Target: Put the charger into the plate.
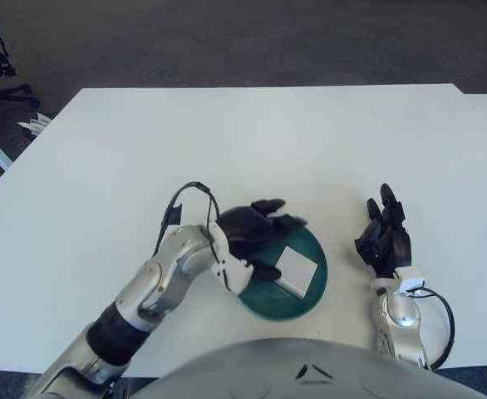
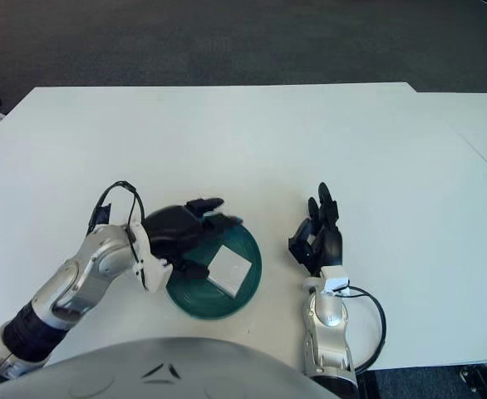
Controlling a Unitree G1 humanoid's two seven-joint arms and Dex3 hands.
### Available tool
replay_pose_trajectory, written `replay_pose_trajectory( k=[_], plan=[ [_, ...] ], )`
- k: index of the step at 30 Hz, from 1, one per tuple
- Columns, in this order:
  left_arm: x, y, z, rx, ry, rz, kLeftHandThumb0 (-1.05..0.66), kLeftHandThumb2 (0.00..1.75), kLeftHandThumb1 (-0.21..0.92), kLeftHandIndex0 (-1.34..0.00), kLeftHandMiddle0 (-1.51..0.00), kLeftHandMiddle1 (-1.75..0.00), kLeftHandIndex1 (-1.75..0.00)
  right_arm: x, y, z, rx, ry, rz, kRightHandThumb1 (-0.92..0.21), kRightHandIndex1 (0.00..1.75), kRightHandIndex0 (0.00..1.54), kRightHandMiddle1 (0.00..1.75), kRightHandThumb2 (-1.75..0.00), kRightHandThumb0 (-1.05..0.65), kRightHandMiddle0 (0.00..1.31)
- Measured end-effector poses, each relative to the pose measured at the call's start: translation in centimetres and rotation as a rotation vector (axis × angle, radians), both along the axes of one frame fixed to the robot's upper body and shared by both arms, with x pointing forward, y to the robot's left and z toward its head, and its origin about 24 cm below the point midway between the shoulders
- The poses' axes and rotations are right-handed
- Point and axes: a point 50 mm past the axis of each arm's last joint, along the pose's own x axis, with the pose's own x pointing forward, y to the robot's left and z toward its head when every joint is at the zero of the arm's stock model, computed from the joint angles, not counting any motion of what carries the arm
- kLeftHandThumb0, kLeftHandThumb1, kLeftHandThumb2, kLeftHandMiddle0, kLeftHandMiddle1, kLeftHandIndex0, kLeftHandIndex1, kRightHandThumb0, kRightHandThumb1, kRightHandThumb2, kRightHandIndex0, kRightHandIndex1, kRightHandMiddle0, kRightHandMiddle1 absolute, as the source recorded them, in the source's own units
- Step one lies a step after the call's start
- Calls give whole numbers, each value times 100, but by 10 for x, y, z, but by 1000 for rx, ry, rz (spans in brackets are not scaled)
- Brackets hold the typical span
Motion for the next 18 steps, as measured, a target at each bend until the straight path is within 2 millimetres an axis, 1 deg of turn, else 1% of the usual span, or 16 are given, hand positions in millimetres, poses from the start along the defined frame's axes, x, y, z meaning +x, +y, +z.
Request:
replay_pose_trajectory(
  k=[3, 6, 8, 13, 15, 18],
  plan=[
    [-4, 4, -8, -232, 117, 147, -81, 60, 92, -28, -62, -14, -95, -1, 0, 0, 0, 2, -2, -92, 0, 0, 18, -103, -94, 0],
    [-10, 8, -20, -461, 244, 281, -78, 61, 92, -33, -66, -20, -100, -1, 0, 0, -1, 1, -2, -92, 0, 0, 19, -103, -94, 0],
    [-13, 11, -28, -581, 306, 342, -78, 61, 92, -35, -67, -23, -102, -1, -1, 0, -2, 0, -2, -92, 0, 0, 20, -103, -93, 0],
    [-20, 37, -48, -775, 414, 519, -81, 62, 92, -35, -65, -23, -103, -2, 0, 0, -3, 1, 5, -92, 0, 0, 21, -104, -93, 0],
    [-21, 45, -50, -855, 421, 577, -83, 63, 92, -33, -61, -22, -101, -4, -1, -1, -3, 4, 4, -92, 0, 0, 21, -104, -93, 0],
    [-22, 54, -53, -946, 433, 640, -86, 66, 92, -29, -58, -20, -98, -5, -1, -2, -2, 10, 9, -92, 0, 0, 22, -104, -92, 0]
  ],
)
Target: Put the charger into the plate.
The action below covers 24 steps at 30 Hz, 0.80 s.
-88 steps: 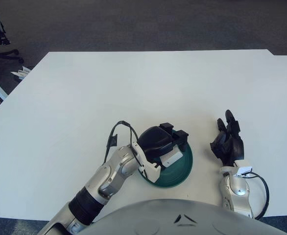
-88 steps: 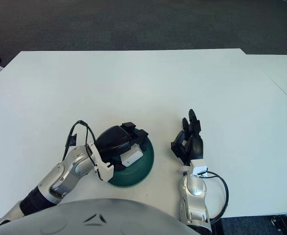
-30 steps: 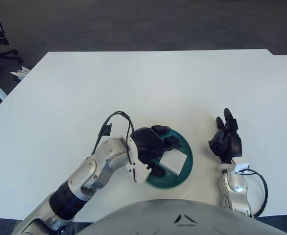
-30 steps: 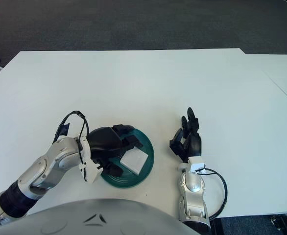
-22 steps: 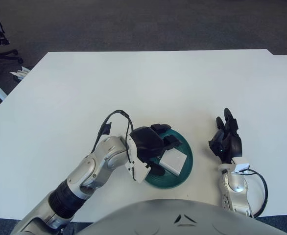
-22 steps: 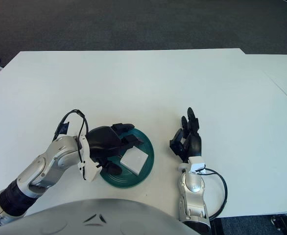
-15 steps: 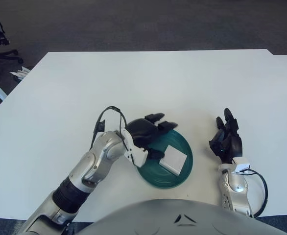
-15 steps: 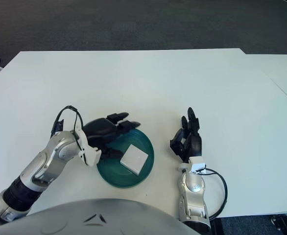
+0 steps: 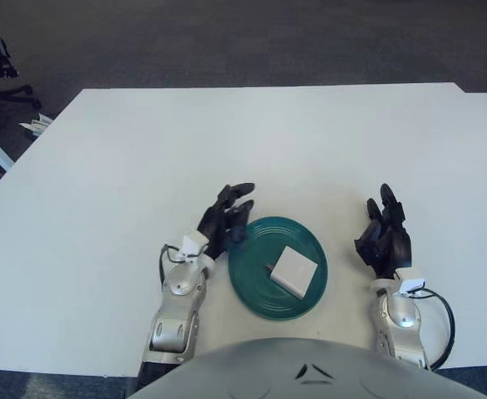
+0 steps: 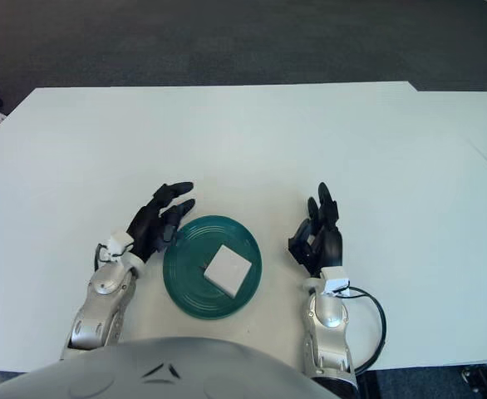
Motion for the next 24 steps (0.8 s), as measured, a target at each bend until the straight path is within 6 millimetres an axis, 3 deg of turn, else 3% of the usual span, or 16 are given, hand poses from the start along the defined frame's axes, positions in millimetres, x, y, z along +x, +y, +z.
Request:
replay_pose_trajectory(
  k=[6, 14, 24],
  plan=[
    [5, 4, -5, -122, 15, 60, -90, 73, 92, -20, -52, -15, -90, -2, 1, -2, 3, 12, 11, -92, 0, 0, 22, -104, -92, 0],
    [10, 4, -12, -147, -13, 90, -90, 75, 92, -31, -60, -17, -95, -2, 1, -2, 2, 12, 19, -92, 0, 0, 22, -104, -92, 0],
    [2, 2, -31, -147, -41, 66, -87, 70, 92, -40, -66, -21, -100, -3, 1, -1, -2, 14, 27, -92, 0, 0, 21, -104, -92, 0]
  ],
)
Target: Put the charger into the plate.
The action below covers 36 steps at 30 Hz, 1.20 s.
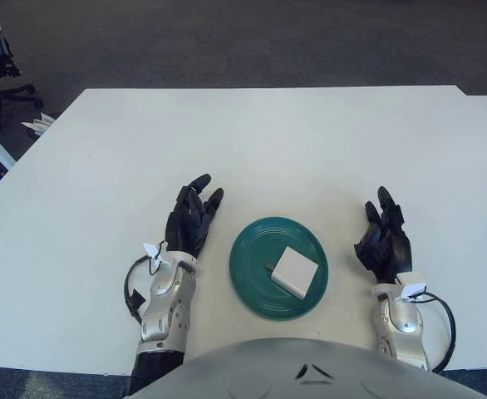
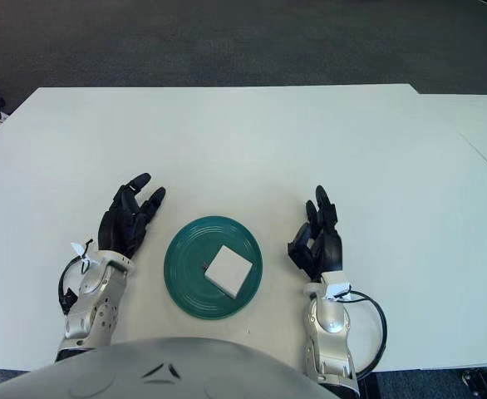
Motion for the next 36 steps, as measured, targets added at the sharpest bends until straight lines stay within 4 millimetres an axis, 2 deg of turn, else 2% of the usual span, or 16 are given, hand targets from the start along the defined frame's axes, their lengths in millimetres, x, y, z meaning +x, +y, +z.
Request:
replay_pose_trajectory(
  k=[3, 7, 9, 15, 25, 36],
  plan=[
    [-5, 1, -6, 0, 25, 6, -86, 70, 92, -43, -66, -23, -104, 0, 0, 0, -1, 0, 3, -92, 0, 0, 21, -104, -92, 0],
    [-9, 1, -13, 12, 50, 20, -86, 68, 92, -46, -62, -35, -108, 0, 0, 0, -3, 2, 9, -92, 0, 0, 21, -105, -92, 0],
    [-9, 2, -14, 23, 50, 32, -86, 68, 92, -46, -60, -45, -109, 0, -1, 0, -5, 2, 12, -92, 0, 0, 21, -105, -92, 0],
    [-9, 0, -15, 59, 49, 38, -86, 68, 92, -43, -55, -58, -109, 0, -1, 0, -7, 3, 21, -92, 0, 0, 21, -105, -93, 0],
    [-9, -3, -14, 126, 66, 48, -87, 74, 92, -33, -44, -63, -105, 0, 0, 0, -4, 10, 30, -92, 0, 0, 21, -104, -93, 0],
    [-11, -5, -14, 169, 70, 39, -88, 76, 92, -34, -42, -62, -107, -3, 0, 1, -3, 21, 50, -92, 0, 0, 21, -104, -92, 0]
  ],
)
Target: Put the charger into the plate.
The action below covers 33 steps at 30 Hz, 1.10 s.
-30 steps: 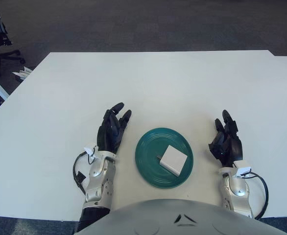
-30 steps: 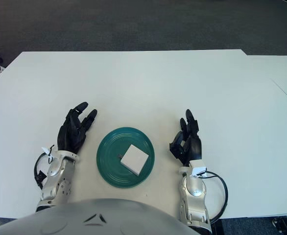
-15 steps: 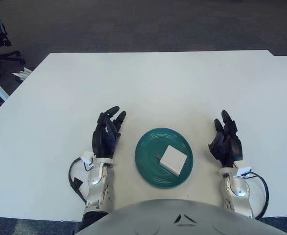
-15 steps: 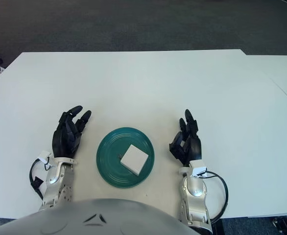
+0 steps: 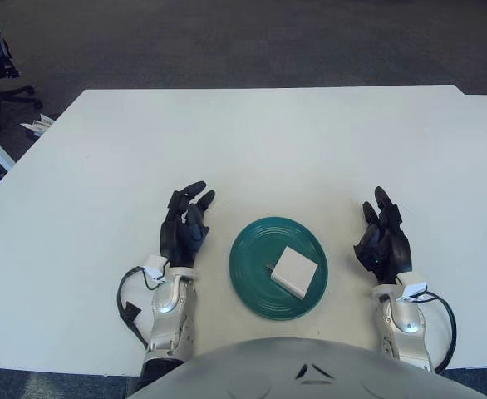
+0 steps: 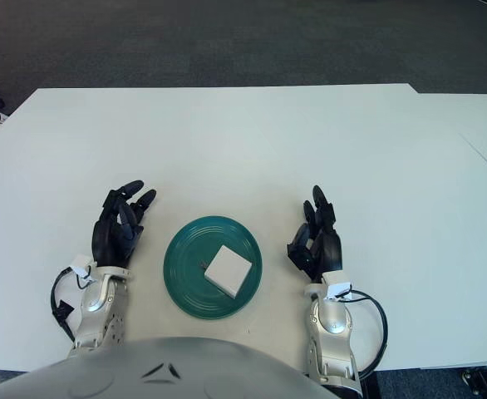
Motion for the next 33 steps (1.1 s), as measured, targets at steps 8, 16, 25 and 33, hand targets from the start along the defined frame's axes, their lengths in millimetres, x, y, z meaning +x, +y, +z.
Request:
replay_pose_trajectory(
  k=[8, 16, 25, 33],
  plan=[
    [-3, -1, 1, -6, 0, -17, -90, 76, 92, -33, -43, -60, -107, -1, 0, 0, -2, 1, 2, -92, 0, 0, 20, -104, -92, 0],
    [-12, -5, 5, 16, 6, -55, -85, 80, 92, -29, -47, -50, -98, -1, 0, 0, -2, 3, 8, -92, 0, 0, 20, -104, -91, 0],
    [-20, -12, 12, 99, 80, -95, -80, 82, 92, -12, -43, -15, -83, -1, -1, 0, -5, 9, 22, -92, 0, 0, 18, -103, -91, 0],
    [-17, -15, 14, 141, 114, -83, -81, 83, 92, -1, -33, -3, -69, 2, -1, 4, 6, 71, 22, -92, 0, 0, 17, -106, -93, 0]
  ],
)
